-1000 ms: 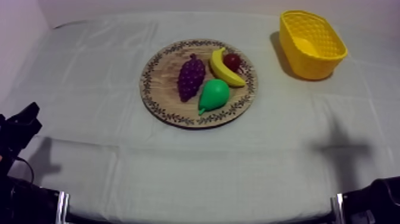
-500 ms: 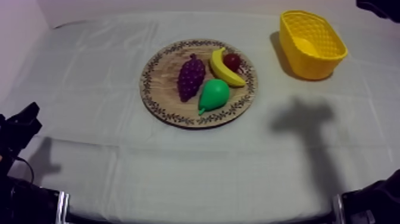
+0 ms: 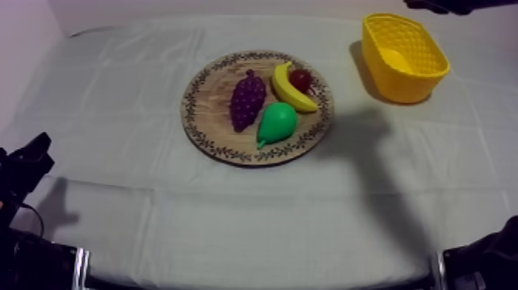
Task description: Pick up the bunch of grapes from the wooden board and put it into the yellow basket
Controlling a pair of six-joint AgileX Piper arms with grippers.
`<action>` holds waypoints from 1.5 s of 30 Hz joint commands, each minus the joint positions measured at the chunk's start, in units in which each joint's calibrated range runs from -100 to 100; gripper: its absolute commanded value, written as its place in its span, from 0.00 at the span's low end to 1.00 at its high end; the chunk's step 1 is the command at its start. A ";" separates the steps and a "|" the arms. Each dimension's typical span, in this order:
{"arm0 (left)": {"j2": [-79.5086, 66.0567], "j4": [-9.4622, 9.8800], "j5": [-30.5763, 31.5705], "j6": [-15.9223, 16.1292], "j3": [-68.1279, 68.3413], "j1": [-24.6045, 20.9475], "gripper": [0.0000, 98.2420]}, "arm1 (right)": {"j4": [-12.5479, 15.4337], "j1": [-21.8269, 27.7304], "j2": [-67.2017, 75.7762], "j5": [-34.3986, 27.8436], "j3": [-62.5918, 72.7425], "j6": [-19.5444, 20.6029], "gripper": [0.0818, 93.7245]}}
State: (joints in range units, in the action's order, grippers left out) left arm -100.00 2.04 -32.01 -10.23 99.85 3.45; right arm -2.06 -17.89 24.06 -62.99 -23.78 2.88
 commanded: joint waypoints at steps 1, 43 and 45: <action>0.00 -0.02 0.00 0.00 0.03 -0.02 0.00 | -0.61 -0.91 -2.49 -0.21 1.60 0.57 0.00; 0.00 -0.02 0.00 0.00 0.03 -0.02 0.00 | -9.64 -14.88 -32.61 -3.79 26.22 22.48 0.00; 0.00 -0.02 0.00 0.00 0.03 -0.02 0.00 | -9.79 -15.10 -34.22 -4.13 26.98 22.98 0.00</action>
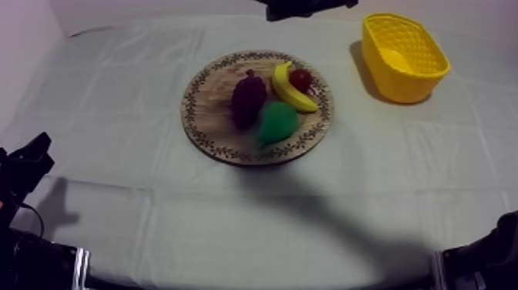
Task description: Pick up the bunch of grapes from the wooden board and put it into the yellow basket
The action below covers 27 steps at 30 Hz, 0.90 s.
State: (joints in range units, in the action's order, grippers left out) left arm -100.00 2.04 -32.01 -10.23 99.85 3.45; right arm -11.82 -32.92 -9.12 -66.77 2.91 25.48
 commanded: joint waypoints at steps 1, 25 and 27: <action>0.00 -0.02 0.00 0.00 0.03 -0.02 0.00 | -0.04 -0.14 -1.86 -0.56 0.78 0.50 0.00; 0.00 -0.02 0.00 0.00 0.03 -0.02 0.00 | -0.36 0.63 -17.77 -1.75 10.13 1.02 0.00; 0.00 -0.02 0.00 0.00 0.03 -0.02 0.00 | -0.45 0.74 -18.08 -1.45 10.03 1.10 0.00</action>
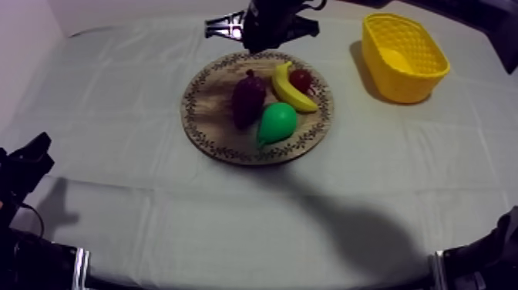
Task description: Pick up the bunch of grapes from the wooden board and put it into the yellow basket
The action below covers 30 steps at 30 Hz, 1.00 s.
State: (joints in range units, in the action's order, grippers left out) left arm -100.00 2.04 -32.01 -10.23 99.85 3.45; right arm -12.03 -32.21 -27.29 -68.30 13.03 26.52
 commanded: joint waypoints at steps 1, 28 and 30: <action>0.00 -0.02 0.00 0.00 0.03 -0.02 0.00 | -0.24 0.08 -0.01 0.22 -0.15 0.07 0.00; 0.00 -0.02 0.00 0.00 0.03 -0.02 0.00 | -1.27 -1.13 0.08 3.65 -6.16 3.58 0.83; 0.00 -0.02 0.00 0.00 0.03 -0.02 0.00 | -1.32 -1.03 -0.82 3.88 -5.59 3.71 0.83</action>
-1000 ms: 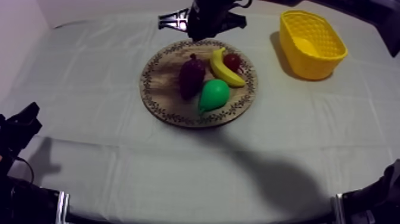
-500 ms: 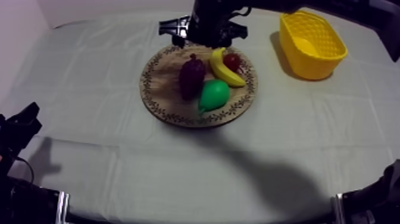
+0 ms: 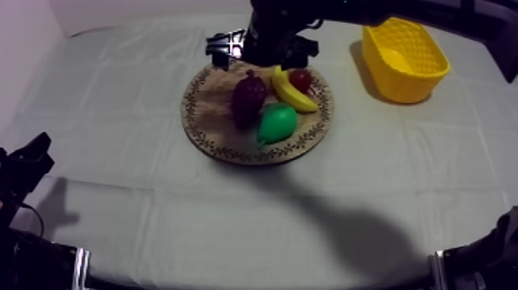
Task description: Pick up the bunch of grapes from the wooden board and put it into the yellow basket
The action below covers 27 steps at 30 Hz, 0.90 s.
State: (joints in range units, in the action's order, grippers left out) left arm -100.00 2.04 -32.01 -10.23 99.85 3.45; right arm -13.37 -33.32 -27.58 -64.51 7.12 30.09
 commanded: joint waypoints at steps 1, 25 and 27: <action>0.00 -0.02 0.00 0.00 0.03 -0.02 0.00 | 0.04 0.13 -1.11 0.15 0.71 0.18 0.83; 0.00 -0.02 0.00 0.00 0.03 -0.02 0.00 | -0.14 1.90 -17.96 0.54 12.27 1.53 0.78; 0.00 -0.02 0.00 0.00 0.03 -0.02 0.00 | -0.02 1.99 -18.59 0.20 12.99 1.38 0.78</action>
State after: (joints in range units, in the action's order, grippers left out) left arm -100.00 2.04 -32.01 -10.23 99.85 3.45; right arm -13.48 -31.32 -46.06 -64.23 19.91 31.49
